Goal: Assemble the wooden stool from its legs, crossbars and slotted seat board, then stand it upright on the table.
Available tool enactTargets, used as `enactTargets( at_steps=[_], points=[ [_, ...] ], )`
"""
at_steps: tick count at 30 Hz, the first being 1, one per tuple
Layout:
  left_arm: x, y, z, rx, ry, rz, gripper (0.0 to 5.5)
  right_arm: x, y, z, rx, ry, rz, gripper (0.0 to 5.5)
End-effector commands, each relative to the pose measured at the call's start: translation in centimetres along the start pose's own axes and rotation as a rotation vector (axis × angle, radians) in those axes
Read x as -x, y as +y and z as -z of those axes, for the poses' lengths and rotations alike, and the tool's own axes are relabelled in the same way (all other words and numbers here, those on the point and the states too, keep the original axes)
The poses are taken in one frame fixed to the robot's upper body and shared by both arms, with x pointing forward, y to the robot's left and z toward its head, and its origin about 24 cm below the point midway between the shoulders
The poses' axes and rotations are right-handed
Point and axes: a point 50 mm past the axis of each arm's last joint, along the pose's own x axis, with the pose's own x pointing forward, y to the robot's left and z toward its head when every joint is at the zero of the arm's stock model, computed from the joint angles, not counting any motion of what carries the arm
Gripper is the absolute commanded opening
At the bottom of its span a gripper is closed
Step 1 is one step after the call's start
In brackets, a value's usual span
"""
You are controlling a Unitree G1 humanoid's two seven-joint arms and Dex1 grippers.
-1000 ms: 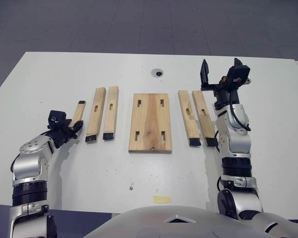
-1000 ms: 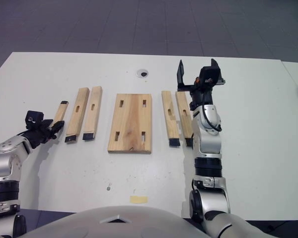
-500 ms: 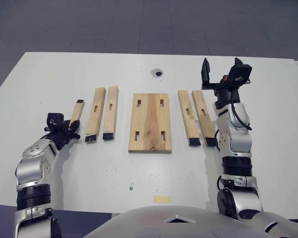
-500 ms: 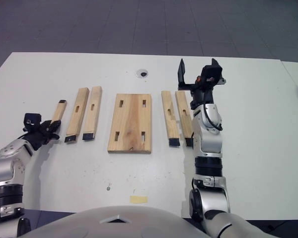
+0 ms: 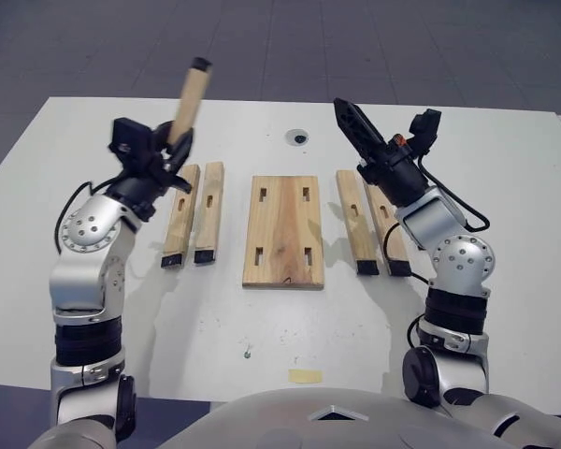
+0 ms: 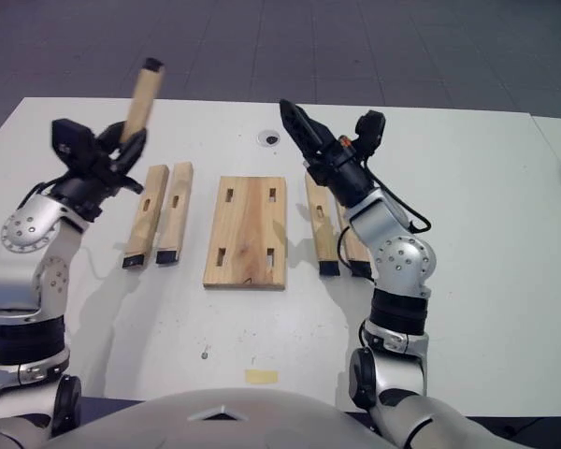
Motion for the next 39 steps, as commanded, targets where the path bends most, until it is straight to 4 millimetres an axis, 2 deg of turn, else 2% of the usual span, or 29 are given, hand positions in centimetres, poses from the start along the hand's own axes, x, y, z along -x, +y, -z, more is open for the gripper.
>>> enactTargets(
  at_steps=[1,4,12,19,33,39],
  points=[
    [-1.5,-2.8,-0.4,-0.048,-0.029,0.140,1.28,0.1,0.8,1.1,-0.017,0.046,-0.013,5.40],
    [-1.7,-4.2,-0.5,-0.046,-0.041,0.190,1.28,-0.3,0.5,2.0,0.001,0.061,0.021,5.40],
    [-1.8,-6.9,0.2,-0.015,-0.035,0.291,1.28,-1.9,1.2,3.0,-0.113,0.051,-0.016,5.40],
    [-1.7,-7.5,0.2,-0.006,-0.036,0.323,1.28,-2.4,1.4,3.5,-0.118,0.078,-0.032,4.31],
    [-1.3,-7.6,0.3,-0.009,-0.026,0.339,1.28,-1.7,0.9,3.3,-0.166,0.044,0.009,2.03],
    [-1.3,-7.6,0.4,0.045,-0.025,0.320,1.28,-1.4,0.8,3.1,-0.172,0.043,-0.004,1.07]
  ],
)
